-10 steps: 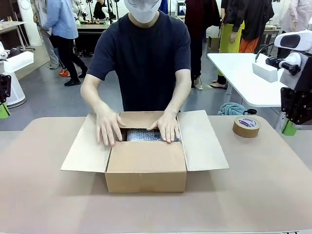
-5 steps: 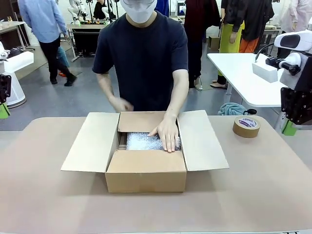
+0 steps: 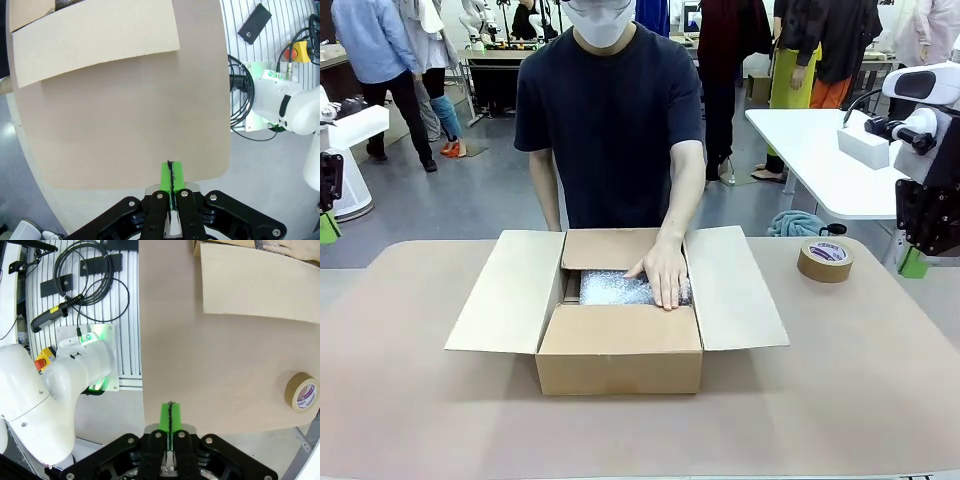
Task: Wrap the clocks to prevent damage.
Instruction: Push the right (or left) flap of the Package Box to close it.
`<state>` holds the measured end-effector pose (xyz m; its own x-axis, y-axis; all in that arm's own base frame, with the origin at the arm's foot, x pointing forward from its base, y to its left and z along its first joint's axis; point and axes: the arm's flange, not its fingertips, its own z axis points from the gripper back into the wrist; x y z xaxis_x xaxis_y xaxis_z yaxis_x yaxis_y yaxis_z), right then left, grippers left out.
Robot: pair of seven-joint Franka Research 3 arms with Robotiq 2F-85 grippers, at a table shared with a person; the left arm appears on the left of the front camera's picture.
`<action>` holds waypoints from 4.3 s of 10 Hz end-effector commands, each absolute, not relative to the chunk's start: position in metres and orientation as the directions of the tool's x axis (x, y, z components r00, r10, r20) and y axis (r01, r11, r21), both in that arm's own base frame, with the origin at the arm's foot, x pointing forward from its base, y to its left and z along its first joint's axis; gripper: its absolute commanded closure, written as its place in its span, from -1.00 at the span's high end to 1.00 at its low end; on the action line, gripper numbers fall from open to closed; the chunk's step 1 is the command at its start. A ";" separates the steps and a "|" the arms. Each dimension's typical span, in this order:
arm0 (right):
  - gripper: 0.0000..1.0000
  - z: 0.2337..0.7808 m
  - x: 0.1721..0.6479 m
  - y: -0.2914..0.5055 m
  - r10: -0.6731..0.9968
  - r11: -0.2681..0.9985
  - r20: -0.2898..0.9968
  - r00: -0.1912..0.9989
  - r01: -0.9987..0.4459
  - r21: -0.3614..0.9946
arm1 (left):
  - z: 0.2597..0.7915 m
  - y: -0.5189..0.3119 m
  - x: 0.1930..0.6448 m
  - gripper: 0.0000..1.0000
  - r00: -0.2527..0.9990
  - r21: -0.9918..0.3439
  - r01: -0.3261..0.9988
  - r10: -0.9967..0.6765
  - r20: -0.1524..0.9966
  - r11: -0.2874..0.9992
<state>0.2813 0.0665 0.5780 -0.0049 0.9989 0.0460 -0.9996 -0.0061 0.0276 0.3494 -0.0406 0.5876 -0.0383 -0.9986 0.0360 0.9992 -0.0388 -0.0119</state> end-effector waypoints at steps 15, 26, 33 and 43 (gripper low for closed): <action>-0.98 0.579 0.281 0.066 0.998 -0.017 0.060 -0.015 -0.999 0.038 | 0.406 0.024 0.408 -0.98 0.131 -0.078 0.991 -0.781 0.611 0.105; -0.98 0.579 0.281 0.066 0.998 -0.017 0.060 -0.015 -0.999 0.038 | 0.319 0.039 0.496 -0.98 0.052 -0.044 0.999 -0.539 0.841 0.027; -0.98 0.579 0.281 0.066 0.998 -0.017 0.060 -0.015 -0.999 0.038 | 0.295 0.002 0.510 -0.98 0.049 -0.060 0.998 -0.362 0.931 -0.020; -0.98 0.579 0.281 0.066 0.998 -0.017 0.060 -0.015 -0.999 0.038 | 0.308 -0.062 0.517 -0.98 0.054 -0.077 0.991 -0.190 0.980 -0.114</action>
